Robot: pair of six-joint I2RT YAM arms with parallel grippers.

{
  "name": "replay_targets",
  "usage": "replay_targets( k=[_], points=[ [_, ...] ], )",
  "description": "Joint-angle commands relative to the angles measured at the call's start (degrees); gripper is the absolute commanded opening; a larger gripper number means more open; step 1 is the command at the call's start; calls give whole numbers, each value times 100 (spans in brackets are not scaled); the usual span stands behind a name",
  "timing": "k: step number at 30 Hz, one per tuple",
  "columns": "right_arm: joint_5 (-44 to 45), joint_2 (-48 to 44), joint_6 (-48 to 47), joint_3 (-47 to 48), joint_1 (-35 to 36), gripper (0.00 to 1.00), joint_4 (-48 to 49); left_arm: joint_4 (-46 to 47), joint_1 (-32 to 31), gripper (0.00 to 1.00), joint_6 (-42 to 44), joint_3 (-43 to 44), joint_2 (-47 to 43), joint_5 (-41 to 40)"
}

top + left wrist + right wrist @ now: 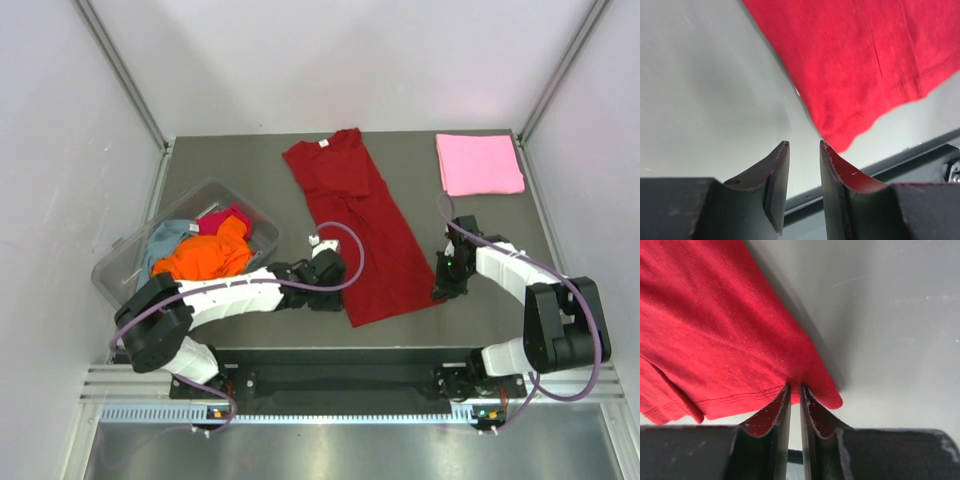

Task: Fold and stack the t-shirts
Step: Fold the tshirt

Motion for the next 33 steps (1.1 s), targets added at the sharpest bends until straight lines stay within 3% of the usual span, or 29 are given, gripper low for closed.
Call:
replay_targets(
  k=[1, 8, 14, 24, 31, 33],
  points=[
    [-50, 70, 108, -133, -14, 13, 456, 754, -271, 36, -670, -229, -327, -279],
    [-59, -377, 125, 23, -14, 9, 114, 991, -580, 39, -1004, -414, -362, -492],
    [-58, -993, 117, 666, -23, 11, -335, 1009, -720, 39, -1136, -379, -108, -527],
    [-524, -1292, -33, 816, -14, 17, -239, 1159, -800, 39, -1285, -405, 393, -588],
    [-472, -1363, -121, 921, -31, 20, -274, 1141, -826, 35, -1321, -317, 745, -536],
    [-437, -1398, -130, 939, -31, 20, -291, 1106, -826, 26, -1277, -291, 815, -518]
  ],
)
